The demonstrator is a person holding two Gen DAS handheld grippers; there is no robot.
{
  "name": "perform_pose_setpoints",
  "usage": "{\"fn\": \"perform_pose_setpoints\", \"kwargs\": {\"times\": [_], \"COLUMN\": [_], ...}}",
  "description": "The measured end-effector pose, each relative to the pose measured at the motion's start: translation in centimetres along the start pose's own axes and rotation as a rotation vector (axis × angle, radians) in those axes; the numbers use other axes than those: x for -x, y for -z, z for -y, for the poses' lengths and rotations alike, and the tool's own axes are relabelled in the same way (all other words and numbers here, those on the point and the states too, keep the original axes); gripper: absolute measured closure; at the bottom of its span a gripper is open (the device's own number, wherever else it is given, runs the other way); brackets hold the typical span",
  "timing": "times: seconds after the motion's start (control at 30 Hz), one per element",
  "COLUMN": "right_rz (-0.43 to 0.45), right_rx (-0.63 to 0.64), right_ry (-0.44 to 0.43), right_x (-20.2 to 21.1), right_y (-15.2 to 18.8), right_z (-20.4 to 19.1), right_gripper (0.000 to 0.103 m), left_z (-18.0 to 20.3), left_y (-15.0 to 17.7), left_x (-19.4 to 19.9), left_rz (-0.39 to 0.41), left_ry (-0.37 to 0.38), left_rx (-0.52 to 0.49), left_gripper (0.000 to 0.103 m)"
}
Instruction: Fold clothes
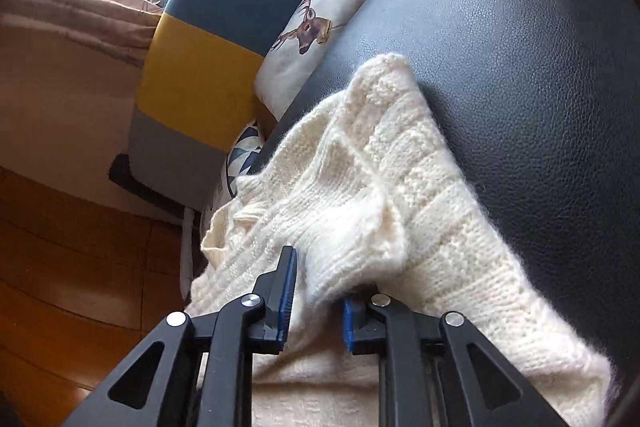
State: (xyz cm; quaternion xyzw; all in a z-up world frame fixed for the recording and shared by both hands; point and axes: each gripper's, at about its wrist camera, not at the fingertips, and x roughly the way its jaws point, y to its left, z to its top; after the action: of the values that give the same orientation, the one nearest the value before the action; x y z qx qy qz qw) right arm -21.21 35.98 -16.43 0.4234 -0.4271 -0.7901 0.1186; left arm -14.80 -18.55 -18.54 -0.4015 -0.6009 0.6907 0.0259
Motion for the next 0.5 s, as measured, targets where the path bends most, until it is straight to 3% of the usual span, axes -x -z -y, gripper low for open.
{"fn": "perform_pose_setpoints", "kwargs": {"times": [0.07,0.13,0.2,0.3,0.4,0.5], "right_rz": [0.035,0.088,0.13,0.042,0.04,0.06], "right_rx": [0.131,0.354,0.57,0.565,0.429,0.347], "right_ry": [0.087,0.212,0.338,0.442,0.355,0.302], "right_x": [0.1,0.6,0.9,-0.3,0.5,1.8], "right_y": [-0.3,0.2,1.1,1.2,0.6,-0.1], "right_z": [-2.0,-5.4,-8.0,-6.2,-2.8,-2.1], "right_gripper": [0.084,0.091,0.091,0.091,0.09,0.086], "left_z": [0.7,2.1,2.9,2.8,2.8,2.6], "left_y": [0.0,0.0,0.1,0.2,0.4,1.0], "left_x": [0.1,0.0,-0.3,0.4,1.0,1.4], "left_rz": [0.016,0.038,0.04,0.042,0.045,-0.008], "left_ry": [-0.038,-0.083,-0.113,-0.141,-0.171,-0.165], "left_rx": [-0.054,-0.112,-0.161,-0.214,-0.262,-0.265], "left_gripper": [0.093,0.095,0.095,0.095,0.095,0.093]}}
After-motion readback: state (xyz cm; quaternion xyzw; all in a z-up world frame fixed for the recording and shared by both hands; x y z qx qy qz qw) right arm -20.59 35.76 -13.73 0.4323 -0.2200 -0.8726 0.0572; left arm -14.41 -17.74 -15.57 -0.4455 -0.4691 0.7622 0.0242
